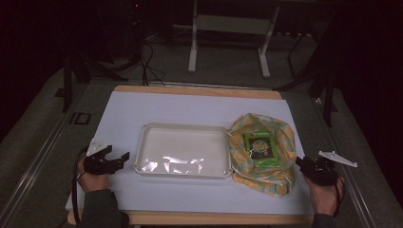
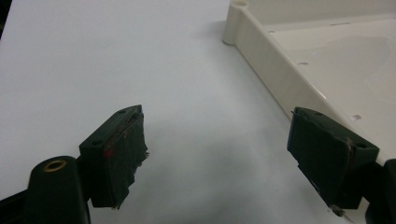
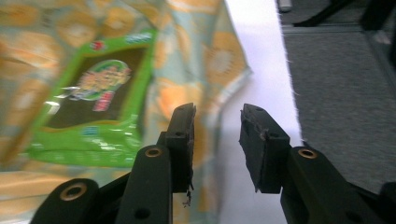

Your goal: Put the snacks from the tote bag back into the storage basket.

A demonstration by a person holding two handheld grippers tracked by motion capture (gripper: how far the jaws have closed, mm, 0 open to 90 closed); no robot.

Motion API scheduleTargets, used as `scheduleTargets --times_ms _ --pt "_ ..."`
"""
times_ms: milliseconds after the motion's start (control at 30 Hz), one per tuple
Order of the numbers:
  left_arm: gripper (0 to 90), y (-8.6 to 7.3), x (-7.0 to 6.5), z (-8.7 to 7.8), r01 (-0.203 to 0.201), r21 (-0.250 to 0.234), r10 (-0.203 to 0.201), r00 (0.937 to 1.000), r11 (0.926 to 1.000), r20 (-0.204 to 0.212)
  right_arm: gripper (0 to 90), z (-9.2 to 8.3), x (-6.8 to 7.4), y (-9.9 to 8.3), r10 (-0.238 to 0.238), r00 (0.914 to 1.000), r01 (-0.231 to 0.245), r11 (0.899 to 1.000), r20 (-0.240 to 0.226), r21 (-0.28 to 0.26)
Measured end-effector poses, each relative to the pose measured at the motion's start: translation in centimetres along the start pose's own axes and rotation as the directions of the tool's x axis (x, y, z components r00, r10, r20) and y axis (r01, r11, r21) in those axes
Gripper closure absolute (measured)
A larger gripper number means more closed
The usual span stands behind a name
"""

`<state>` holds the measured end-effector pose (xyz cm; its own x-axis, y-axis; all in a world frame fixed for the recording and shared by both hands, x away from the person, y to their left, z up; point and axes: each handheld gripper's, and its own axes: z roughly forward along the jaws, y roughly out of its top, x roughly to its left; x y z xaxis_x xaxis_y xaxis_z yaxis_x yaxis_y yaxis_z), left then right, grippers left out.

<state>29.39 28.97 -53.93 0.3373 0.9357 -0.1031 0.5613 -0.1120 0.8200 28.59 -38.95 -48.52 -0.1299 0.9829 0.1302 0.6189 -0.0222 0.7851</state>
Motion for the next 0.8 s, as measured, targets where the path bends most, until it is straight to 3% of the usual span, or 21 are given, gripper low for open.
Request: scheduleTargets --times_ms 167,300,800 --pt "20.1 0.0 0.0 0.0 -0.007 0.003 0.007 1.0000 1.0000 -0.002 63.5 -0.8 0.7 0.7 -0.002 0.9990 0.002 1.000 -0.046 -0.001" --pt "20.1 0.0 -0.1 0.1 -0.012 0.007 0.012 0.9999 0.9999 -0.003 62.8 -1.1 1.5 1.4 -0.033 0.9974 0.033 0.999 -0.065 0.003" --pt "20.4 0.1 -0.1 0.2 -0.019 0.015 0.019 0.9998 0.9997 -0.001 62.8 -0.5 2.9 3.3 -0.079 0.9921 0.085 0.994 -0.097 0.062"
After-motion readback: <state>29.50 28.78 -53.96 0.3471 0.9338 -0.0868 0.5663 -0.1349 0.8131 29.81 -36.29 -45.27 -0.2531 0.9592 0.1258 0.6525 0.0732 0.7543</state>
